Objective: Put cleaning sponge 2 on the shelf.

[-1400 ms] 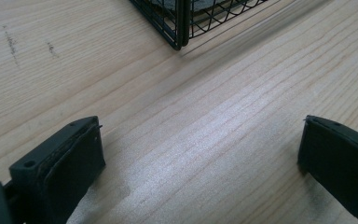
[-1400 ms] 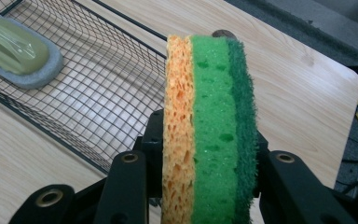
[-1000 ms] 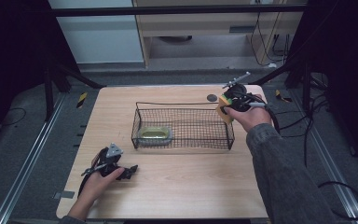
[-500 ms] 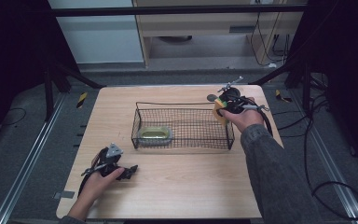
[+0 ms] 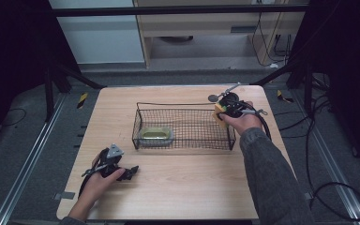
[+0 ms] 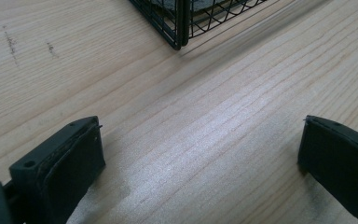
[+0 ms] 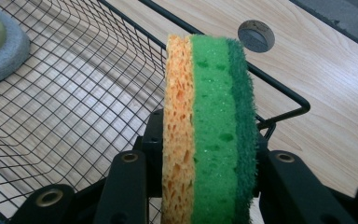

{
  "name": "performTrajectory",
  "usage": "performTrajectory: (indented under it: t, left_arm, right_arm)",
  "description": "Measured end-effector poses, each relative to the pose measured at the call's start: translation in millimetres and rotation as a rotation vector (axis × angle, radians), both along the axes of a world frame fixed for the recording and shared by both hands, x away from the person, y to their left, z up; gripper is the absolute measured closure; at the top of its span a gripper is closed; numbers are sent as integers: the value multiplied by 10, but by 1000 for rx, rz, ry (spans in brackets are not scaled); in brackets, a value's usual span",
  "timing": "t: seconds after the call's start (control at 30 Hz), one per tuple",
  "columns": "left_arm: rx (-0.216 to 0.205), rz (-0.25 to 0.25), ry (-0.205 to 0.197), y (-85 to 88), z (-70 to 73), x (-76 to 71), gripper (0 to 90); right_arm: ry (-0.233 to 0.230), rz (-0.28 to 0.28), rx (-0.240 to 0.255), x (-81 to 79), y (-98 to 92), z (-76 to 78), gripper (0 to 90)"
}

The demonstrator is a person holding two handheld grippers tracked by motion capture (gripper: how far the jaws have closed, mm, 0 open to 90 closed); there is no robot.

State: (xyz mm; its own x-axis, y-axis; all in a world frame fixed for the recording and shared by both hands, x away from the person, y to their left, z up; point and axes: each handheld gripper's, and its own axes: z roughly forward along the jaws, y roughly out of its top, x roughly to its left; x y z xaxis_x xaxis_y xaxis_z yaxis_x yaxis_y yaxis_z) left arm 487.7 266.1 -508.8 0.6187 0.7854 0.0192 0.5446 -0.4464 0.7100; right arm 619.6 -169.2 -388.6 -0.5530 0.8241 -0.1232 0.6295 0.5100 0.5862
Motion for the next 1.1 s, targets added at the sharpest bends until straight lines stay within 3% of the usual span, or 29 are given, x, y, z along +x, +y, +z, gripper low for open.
performTrajectory:
  t: [0.5,1.1]
  left_arm:
    - [-2,-4,-1,3,-1,2,0]
    - [-2,-6,-1,5,-1,2,0]
  right_arm:
    - [12,-16,17,15,-99,-121,640]
    - [25,-7,-30,29,-39,-269,637]
